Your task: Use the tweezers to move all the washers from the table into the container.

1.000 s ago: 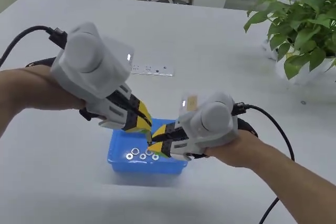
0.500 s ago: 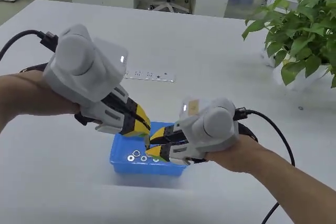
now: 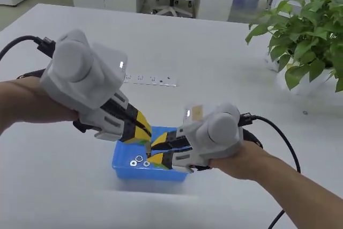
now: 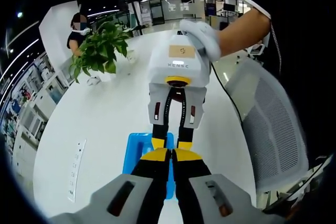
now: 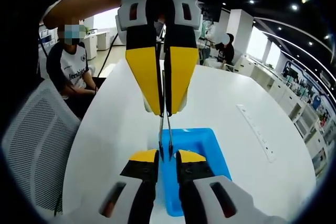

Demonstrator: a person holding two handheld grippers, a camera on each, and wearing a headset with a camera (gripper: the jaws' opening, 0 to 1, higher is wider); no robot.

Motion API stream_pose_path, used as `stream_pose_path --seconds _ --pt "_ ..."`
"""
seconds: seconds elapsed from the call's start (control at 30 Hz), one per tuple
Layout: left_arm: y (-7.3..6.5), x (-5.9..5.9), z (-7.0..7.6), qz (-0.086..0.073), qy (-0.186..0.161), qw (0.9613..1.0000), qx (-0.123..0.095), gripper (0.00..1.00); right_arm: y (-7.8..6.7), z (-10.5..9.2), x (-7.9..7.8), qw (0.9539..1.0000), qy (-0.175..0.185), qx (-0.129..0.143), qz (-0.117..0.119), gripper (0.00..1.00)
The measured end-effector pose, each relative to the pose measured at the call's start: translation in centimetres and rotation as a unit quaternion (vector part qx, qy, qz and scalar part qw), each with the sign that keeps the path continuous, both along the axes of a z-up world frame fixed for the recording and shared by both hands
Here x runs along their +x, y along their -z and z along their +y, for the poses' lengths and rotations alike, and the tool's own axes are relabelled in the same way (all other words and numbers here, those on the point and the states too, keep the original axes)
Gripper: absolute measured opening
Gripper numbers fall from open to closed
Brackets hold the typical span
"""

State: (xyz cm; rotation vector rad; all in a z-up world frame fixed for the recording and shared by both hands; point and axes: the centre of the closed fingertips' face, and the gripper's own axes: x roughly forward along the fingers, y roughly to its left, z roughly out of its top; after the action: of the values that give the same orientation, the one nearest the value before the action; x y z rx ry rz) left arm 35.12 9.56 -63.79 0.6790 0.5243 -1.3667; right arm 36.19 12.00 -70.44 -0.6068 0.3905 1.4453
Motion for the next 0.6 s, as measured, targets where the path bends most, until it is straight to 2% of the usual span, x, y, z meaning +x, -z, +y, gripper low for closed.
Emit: stream_pose_path --seconds 0.43,0.6 --pt "-0.40 -0.37 -0.31 0.000 0.002 1.0000 -0.006 0.06 -0.19 -0.08 -0.44 1.0000 -0.003 0.002 -0.003 0.11" --pt "-0.19 -0.61 -0.16 0.005 0.003 1.0000 -0.004 0.06 0.04 -0.34 -0.74 1.0000 -0.004 0.000 -0.004 0.09"
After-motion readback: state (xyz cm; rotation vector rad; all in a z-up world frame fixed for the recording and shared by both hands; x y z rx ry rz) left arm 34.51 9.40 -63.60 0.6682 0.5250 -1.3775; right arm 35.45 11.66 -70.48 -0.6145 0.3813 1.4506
